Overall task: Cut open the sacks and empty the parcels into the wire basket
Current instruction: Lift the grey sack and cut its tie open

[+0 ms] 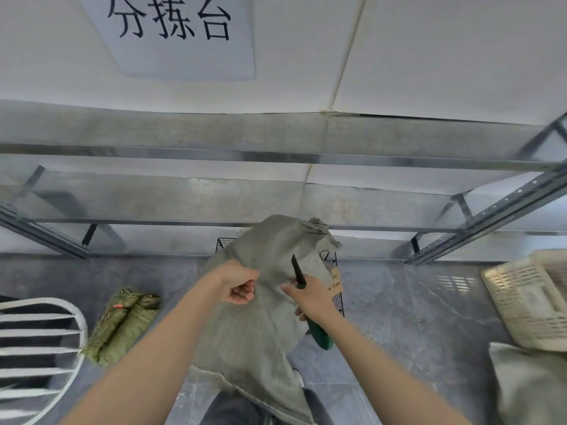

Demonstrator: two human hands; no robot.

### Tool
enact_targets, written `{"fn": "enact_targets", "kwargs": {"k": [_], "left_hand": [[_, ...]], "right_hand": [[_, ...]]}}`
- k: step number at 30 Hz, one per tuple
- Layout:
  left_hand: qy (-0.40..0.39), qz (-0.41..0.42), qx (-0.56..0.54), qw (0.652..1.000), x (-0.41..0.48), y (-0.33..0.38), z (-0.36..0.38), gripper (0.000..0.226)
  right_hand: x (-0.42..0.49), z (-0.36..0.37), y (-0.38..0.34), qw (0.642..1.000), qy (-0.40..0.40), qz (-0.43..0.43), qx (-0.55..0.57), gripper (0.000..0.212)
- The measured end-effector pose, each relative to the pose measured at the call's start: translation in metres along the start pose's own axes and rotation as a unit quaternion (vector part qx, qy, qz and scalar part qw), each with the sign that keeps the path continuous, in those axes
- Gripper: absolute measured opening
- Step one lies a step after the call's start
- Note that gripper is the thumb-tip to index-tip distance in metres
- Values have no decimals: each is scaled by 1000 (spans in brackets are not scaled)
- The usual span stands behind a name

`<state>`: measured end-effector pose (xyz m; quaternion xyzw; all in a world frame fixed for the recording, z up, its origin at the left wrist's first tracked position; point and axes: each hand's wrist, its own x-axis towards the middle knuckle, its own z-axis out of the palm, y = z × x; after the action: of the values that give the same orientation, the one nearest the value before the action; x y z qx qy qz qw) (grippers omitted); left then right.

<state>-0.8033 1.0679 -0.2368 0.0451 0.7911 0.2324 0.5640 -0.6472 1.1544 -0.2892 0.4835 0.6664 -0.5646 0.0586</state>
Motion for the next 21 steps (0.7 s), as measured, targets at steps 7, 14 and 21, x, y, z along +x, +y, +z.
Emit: {"fn": "enact_targets", "kwargs": {"k": [7,14,21], "left_hand": [[7,10,-33,999,7,0,0,28],[-1,-2,-92,996,10,0,-7,32],[-14,1,-126,992,15,0,-9,31]], "right_hand": [[-27,15,-21,997,7,-41,69,39],[-57,19,-17,994,-67,-83,-2,36],[-51,21,-7,988,-66,-84,-111,20]]}}
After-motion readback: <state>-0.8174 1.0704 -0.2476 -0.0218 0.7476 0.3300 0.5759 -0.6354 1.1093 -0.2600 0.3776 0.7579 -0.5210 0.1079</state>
